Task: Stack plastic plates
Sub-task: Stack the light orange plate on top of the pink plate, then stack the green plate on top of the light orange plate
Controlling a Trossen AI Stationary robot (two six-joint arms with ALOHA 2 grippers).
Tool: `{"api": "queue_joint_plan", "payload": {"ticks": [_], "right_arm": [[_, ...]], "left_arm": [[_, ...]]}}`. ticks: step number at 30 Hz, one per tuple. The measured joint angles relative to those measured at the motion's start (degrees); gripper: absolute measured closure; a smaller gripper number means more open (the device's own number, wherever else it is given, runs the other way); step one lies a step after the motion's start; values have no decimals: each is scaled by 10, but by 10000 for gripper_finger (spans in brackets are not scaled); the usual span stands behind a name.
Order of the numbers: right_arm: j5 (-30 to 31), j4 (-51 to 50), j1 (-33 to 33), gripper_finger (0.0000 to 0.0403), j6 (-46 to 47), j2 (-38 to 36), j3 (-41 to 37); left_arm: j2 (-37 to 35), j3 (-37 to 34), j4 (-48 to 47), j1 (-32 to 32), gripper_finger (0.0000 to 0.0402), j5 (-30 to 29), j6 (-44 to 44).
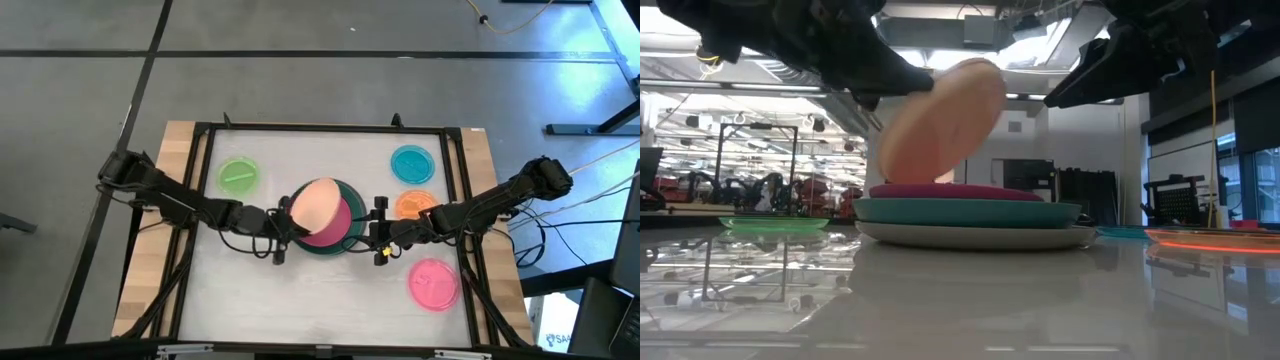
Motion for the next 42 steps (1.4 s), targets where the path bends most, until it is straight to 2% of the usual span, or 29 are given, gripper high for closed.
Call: {"api": "queue_joint_plan", "payload": {"ticks": [5, 12, 20, 24, 28, 31, 37, 40, 42], "right_arm": [[0, -1, 0, 196, 0, 0, 0], [0, -1, 0, 196, 0, 0, 0], [0, -1, 0, 196, 0, 0, 0], [-1, -1, 0, 196, 0, 0, 0], [-1, -2, 0, 196, 0, 3, 1], [0, 0, 0, 196, 0, 9, 1], [7, 7, 0, 196, 0, 22, 0], [14, 5, 0, 196, -1, 24, 0], [16, 10, -2, 196, -1, 26, 0]], "left_arm": [[52, 0, 49, 0, 390, -2, 24], [77, 0, 46, 0, 386, 19, 9], [72, 3, 8, 8, 311, 0, 12], [30, 24, -88, 5, 274, -1, 21], [-35, 53, -254, 5, 252, -5, -3], [-86, 70, -376, 5, 247, -17, -54], [-164, 74, -583, 10, 259, -103, -166], [-176, 71, -684, 25, 268, -157, -232], [-175, 62, -722, 44, 273, -171, -264]]}}
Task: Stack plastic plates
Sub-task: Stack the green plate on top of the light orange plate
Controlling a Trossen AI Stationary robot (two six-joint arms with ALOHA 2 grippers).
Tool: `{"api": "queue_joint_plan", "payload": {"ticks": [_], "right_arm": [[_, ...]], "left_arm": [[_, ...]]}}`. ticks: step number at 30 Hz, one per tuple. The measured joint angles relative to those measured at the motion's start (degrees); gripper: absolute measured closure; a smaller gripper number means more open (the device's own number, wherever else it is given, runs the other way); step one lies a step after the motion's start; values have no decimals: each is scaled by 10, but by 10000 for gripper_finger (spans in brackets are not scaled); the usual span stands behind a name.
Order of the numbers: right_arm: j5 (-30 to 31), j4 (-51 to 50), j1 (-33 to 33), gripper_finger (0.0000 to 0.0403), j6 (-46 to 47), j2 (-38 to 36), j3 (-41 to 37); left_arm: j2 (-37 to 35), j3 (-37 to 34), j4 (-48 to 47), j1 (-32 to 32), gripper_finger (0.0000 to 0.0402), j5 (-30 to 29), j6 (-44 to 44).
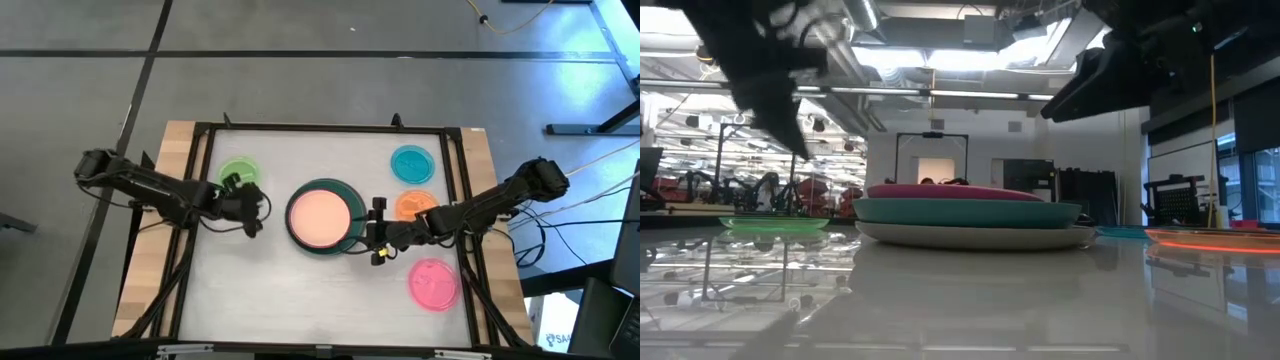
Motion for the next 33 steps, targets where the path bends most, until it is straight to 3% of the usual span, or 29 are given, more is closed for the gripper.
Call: {"api": "queue_joint_plan", "payload": {"ticks": [6, 12, 21, 26, 33], "right_arm": [[-2, -2, -7, 196, 0, 0, 0], [-1, -5, -7, 196, -1, 0, 0], [-2, -6, -7, 196, 0, 0, 0], [-2, -6, -7, 196, 0, 0, 0], [-2, -6, -7, 196, 0, 0, 0]], "left_arm": [[18, -53, -11, 74, 284, 22, -5], [45, -93, 36, 126, 294, 23, 35], [78, -117, 88, 156, 301, 41, 84], [88, -128, 107, 168, 301, 8, 93], [87, -137, 124, 185, 314, 12, 110]]}}
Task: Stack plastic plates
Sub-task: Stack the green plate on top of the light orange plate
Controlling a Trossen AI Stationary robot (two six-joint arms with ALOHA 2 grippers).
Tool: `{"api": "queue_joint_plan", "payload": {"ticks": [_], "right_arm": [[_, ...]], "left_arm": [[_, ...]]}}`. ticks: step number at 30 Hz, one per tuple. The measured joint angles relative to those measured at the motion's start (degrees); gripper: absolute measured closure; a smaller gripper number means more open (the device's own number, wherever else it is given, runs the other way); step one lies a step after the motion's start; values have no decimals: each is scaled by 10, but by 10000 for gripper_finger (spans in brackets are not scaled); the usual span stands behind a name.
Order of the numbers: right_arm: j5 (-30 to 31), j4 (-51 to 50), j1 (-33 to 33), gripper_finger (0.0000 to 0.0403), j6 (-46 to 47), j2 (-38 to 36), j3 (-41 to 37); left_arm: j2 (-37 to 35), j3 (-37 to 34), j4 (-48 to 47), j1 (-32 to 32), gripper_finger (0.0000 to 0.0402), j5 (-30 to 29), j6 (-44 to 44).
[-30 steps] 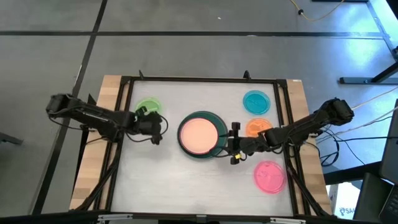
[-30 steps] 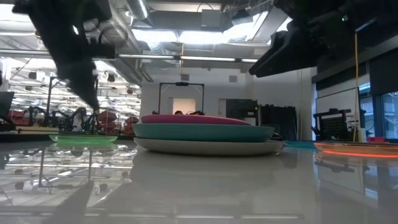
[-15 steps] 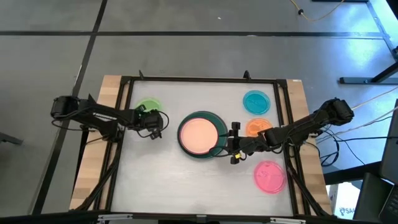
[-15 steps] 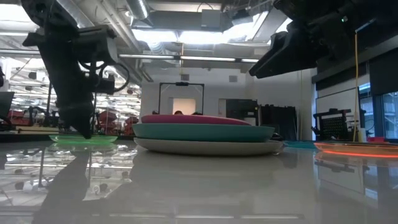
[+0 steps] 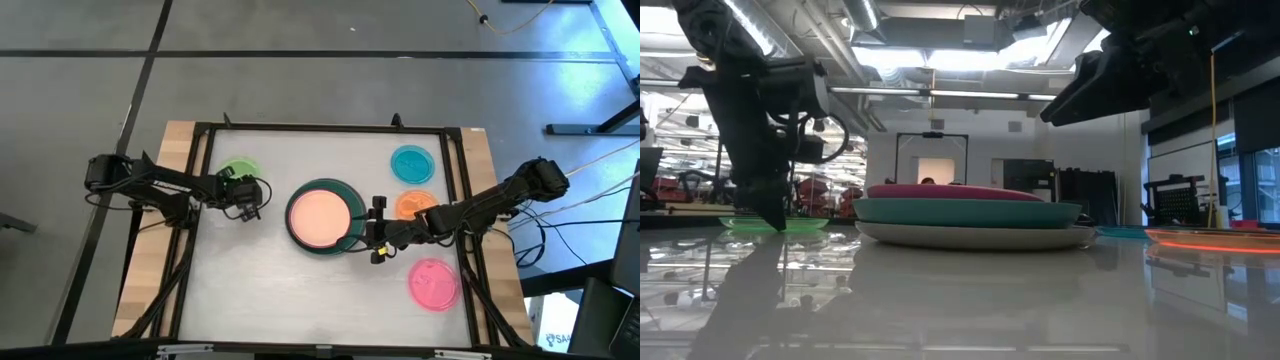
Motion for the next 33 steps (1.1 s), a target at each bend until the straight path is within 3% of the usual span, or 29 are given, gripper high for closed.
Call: {"api": "queue_joint_plan", "payload": {"ticks": [8, 19, 33], "right_arm": [[0, 0, 0, 196, 0, 0, 0], [0, 0, 0, 196, 0, 0, 0], [0, 0, 0, 196, 0, 0, 0]], "left_arm": [[0, -1, 3, 2, 395, 15, 14], [0, 7, 46, -39, 399, 26, 14], [-2, 121, 53, -165, 400, 0, 15]]}}
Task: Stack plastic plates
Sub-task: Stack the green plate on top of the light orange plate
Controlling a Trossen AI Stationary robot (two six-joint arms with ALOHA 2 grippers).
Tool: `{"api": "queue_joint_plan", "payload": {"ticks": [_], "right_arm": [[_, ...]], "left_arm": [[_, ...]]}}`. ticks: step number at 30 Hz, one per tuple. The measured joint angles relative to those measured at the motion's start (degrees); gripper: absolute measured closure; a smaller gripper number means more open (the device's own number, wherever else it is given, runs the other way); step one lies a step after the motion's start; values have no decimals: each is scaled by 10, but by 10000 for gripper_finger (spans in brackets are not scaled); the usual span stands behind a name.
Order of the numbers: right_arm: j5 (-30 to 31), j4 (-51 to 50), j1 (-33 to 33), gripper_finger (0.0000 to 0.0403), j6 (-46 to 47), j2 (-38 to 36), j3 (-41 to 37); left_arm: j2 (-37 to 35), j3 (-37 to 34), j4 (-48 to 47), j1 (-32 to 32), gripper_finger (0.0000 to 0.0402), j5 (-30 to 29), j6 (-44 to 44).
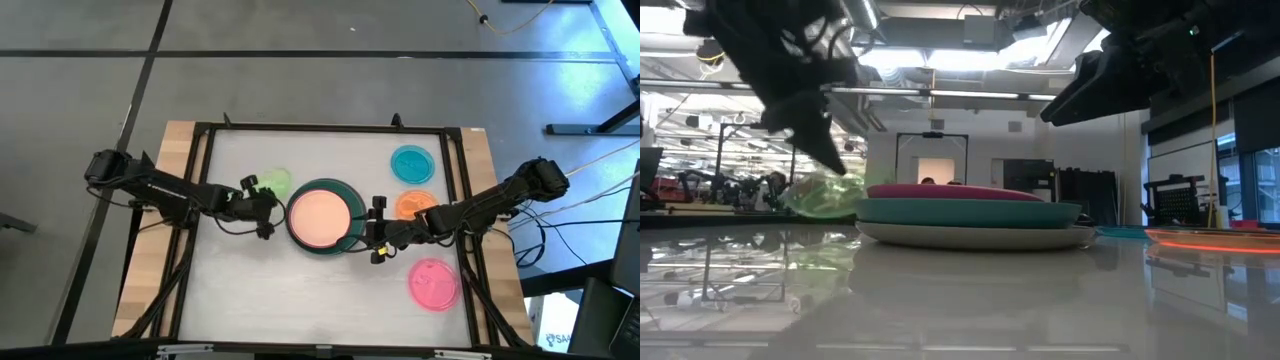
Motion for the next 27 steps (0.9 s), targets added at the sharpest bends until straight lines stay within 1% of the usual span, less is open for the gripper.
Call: {"api": "queue_joint_plan", "payload": {"ticks": [2, 6, 14, 18, 22, 25, 27], "right_arm": [[0, 0, 0, 196, 0, 0, 0], [0, 0, 0, 196, 0, 0, 0], [0, 1, 0, 196, 0, 0, 0], [0, 3, 0, 196, 0, 0, 0], [0, 2, 0, 196, 0, 0, 0], [0, 2, 0, 196, 0, 0, 0], [0, 2, 0, 196, 0, 0, 0]], "left_arm": [[0, 7, 21, -16, 400, 2, 18], [0, 8, 96, -47, 400, 10, 73], [7, 8, 227, -89, 397, 10, 130], [45, 8, 290, -97, 397, 15, 149], [96, 8, 371, -98, 397, 53, 173], [128, 8, 421, -98, 396, 56, 185], [144, 8, 429, -97, 396, 56, 186]]}}
